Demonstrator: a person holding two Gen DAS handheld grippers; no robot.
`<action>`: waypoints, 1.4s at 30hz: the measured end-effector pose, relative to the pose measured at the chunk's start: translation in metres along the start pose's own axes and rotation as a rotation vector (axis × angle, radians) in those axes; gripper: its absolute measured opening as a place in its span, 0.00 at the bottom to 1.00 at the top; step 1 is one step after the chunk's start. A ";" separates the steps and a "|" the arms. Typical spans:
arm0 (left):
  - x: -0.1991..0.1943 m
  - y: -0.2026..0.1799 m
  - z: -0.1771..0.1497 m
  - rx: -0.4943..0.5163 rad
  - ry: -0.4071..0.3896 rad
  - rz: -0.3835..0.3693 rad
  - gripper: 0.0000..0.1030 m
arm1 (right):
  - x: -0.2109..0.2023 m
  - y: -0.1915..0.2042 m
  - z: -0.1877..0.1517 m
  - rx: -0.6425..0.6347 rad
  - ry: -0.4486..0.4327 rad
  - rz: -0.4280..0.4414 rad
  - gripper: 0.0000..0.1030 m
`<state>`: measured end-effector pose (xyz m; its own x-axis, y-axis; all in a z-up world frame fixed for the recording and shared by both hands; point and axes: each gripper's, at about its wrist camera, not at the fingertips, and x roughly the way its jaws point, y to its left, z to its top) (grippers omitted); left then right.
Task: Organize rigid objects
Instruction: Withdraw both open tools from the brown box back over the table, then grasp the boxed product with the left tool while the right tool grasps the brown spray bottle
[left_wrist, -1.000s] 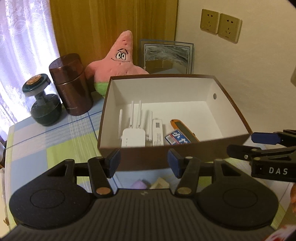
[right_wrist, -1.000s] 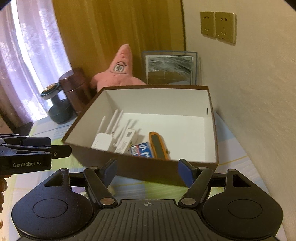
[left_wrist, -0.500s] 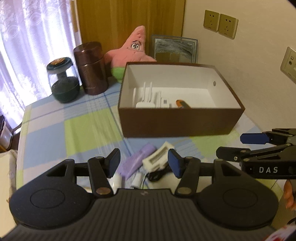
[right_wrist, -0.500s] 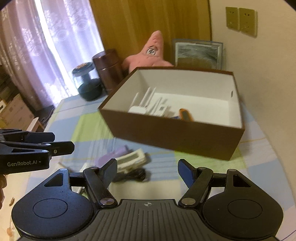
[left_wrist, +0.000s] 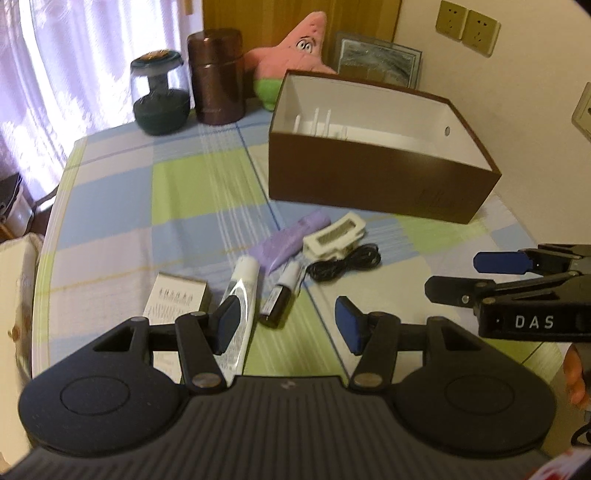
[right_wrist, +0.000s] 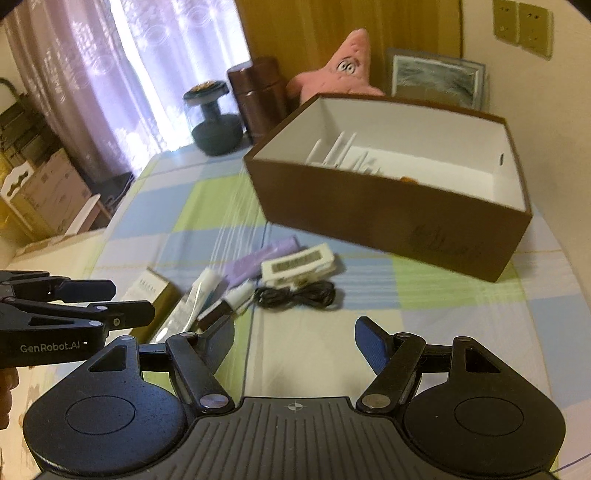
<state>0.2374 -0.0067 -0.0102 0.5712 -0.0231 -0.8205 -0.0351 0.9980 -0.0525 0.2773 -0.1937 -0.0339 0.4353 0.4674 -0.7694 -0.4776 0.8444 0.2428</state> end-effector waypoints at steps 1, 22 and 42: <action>0.000 0.001 -0.003 -0.004 0.003 0.002 0.51 | 0.002 0.002 -0.002 -0.006 0.007 0.004 0.67; 0.004 0.021 -0.043 -0.072 0.072 0.079 0.51 | 0.034 0.034 -0.026 -0.087 0.116 0.063 0.67; 0.016 0.056 -0.052 -0.047 0.078 0.110 0.51 | 0.064 0.047 -0.020 -0.013 0.126 0.046 0.67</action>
<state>0.2022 0.0463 -0.0557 0.4967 0.0803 -0.8642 -0.1332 0.9910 0.0155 0.2672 -0.1290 -0.0833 0.3135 0.4680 -0.8262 -0.5046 0.8192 0.2726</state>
